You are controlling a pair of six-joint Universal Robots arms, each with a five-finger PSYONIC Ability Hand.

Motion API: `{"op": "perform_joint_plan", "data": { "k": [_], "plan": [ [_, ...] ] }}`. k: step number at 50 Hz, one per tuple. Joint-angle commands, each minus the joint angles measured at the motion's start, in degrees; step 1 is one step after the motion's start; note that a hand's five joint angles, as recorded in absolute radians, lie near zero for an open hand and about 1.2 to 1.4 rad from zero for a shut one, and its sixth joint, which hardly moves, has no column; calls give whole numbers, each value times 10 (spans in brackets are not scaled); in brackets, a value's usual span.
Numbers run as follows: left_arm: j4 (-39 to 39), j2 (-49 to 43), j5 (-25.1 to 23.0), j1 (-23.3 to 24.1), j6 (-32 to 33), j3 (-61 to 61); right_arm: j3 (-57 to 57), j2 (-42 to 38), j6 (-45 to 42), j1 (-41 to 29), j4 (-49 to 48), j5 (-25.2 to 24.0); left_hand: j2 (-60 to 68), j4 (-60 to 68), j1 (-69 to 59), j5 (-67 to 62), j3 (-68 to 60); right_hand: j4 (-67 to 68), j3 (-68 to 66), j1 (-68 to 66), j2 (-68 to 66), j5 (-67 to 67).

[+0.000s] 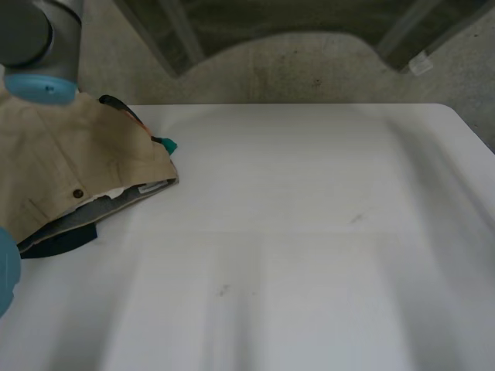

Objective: Fold the laundry.

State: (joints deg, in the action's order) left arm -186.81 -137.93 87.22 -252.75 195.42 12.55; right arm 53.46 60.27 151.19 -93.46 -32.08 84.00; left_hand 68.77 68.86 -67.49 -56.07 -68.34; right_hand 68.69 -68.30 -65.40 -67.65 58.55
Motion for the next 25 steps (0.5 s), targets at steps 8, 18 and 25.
{"op": "perform_joint_plan", "data": {
  "k": [8,18,25],
  "plan": [
    [-60,13,-35,5,3,325,120,-81,-44,6,112,-58,112,111,-125,-139,-117,113,-117,-146,-123,115],
    [27,93,-41,20,71,496,205,-53,-126,32,247,-61,112,111,-125,-139,-117,113,-117,-146,-123,115],
    [237,195,-27,46,140,595,274,40,-248,86,423,-61,112,111,-125,-139,-117,113,-117,-146,-123,115]
  ]
}}
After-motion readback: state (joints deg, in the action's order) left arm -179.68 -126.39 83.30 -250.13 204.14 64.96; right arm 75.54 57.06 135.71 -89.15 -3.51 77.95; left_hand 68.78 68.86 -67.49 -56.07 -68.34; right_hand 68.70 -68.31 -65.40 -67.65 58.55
